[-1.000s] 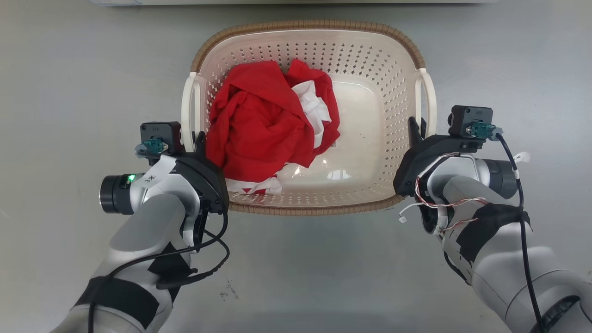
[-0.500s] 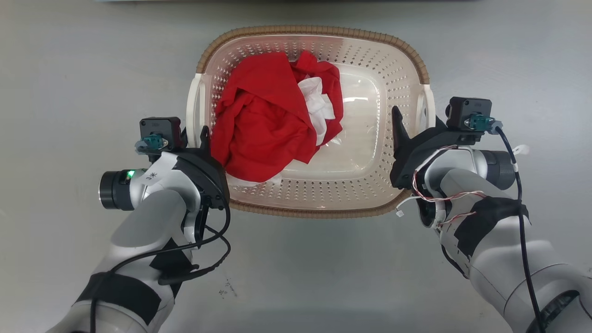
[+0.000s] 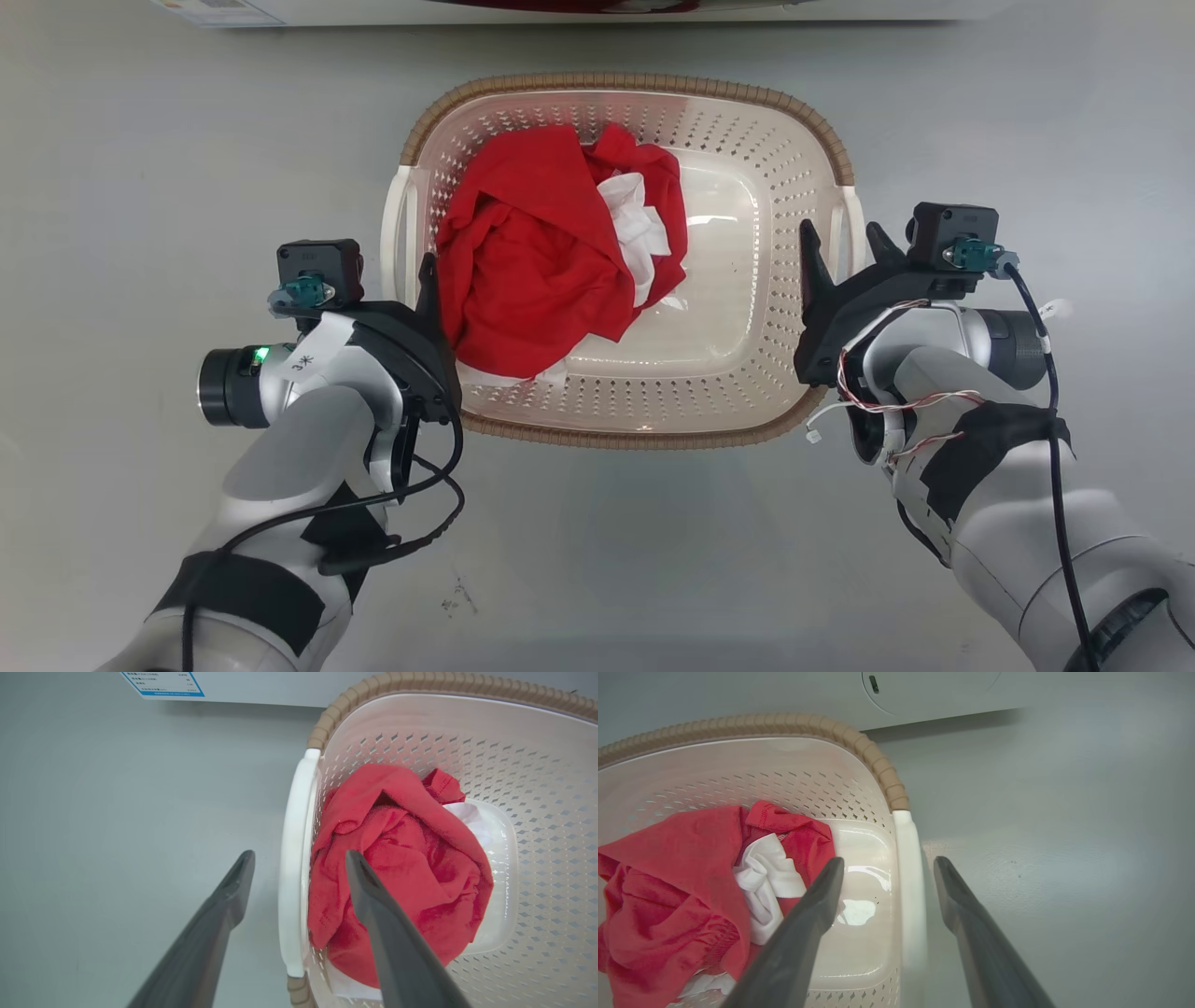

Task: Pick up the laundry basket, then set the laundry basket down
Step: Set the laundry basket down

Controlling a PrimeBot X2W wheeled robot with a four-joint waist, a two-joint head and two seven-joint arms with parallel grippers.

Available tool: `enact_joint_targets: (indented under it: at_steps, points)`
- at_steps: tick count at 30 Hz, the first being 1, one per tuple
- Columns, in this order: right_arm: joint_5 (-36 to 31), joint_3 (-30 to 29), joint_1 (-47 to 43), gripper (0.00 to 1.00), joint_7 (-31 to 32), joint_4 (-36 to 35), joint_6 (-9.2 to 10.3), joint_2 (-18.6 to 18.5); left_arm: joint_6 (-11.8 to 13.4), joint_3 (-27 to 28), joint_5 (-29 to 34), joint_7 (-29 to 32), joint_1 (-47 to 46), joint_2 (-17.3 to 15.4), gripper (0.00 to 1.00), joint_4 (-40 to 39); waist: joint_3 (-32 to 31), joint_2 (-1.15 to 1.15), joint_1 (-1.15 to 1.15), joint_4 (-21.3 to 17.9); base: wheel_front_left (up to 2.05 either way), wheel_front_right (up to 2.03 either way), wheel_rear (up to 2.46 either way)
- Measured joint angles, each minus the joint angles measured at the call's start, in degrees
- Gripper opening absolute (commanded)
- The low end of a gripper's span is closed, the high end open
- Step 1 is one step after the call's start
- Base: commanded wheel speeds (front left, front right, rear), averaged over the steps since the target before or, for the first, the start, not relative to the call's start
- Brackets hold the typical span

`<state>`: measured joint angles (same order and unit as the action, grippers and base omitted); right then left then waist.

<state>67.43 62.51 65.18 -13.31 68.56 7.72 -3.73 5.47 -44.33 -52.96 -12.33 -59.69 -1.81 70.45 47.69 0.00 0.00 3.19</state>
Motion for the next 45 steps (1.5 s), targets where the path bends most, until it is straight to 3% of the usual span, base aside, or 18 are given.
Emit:
enact_joint_targets:
  at_steps: [8,25,45]
  points:
    - [0.01,-0.08,-0.41,1.00,-0.46,0.43,-0.01,0.01,-0.94,0.52,-0.34,-0.98,0.40,0.00,1.00,0.32,-3.14,0.00,0.00,-0.30,0.00,0.00,0.00]
    - [-1.00,-0.83,-5.02,1.00,-0.97,0.63,-2.27,0.08,-2.49,1.51,-0.56,-1.97,6.47,-0.01,1.00,0.09,-13.63,0.00,0.00,-1.37,0.00,0.00,0.00]
    - [-3.90,-7.51,-17.81,1.00,-0.97,-4.82,-2.65,-1.44,-2.33,5.37,3.25,-1.97,22.26,-2.63,1.00,-9.29,-29.31,-0.01,-0.01,-2.29,0.00,0.00,0.00]
